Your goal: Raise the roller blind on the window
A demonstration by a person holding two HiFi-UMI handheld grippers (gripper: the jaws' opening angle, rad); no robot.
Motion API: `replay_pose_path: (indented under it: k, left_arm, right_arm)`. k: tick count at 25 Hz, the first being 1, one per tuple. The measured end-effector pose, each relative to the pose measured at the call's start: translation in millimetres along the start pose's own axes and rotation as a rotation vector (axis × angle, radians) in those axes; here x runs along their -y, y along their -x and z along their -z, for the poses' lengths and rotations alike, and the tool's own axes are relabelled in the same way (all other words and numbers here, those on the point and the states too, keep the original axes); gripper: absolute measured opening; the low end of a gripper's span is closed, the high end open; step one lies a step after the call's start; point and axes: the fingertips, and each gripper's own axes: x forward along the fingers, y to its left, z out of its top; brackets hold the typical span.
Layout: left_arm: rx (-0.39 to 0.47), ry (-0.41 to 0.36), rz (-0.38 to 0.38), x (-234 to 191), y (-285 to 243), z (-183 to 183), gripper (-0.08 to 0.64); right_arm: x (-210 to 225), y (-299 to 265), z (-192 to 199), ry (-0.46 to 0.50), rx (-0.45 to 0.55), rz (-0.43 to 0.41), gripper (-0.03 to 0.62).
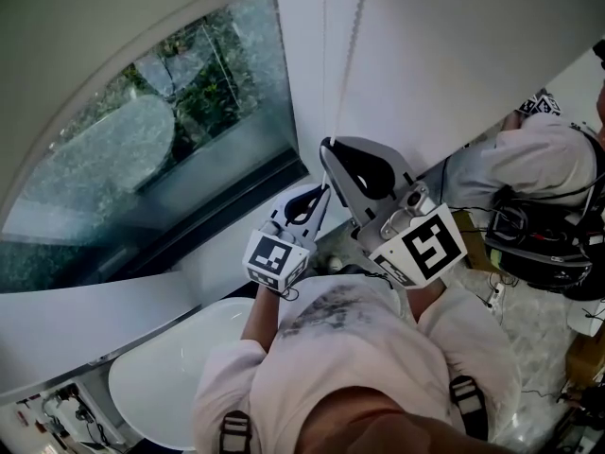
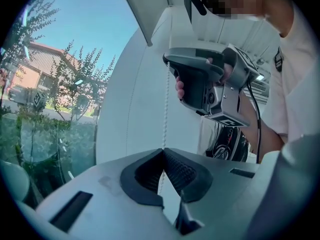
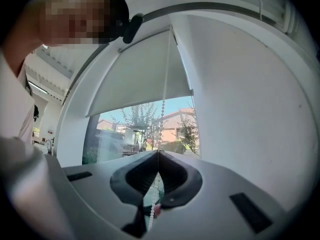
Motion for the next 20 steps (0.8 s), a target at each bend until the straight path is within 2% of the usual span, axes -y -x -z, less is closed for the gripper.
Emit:
replay_pose_path:
  k: [20]
  left_arm:
    - [-0.117,0.094,-0.015,-4,2,99,0.006]
  right_arm:
    - [-19,14,93,-0.025,-0.145,0.004,0.061]
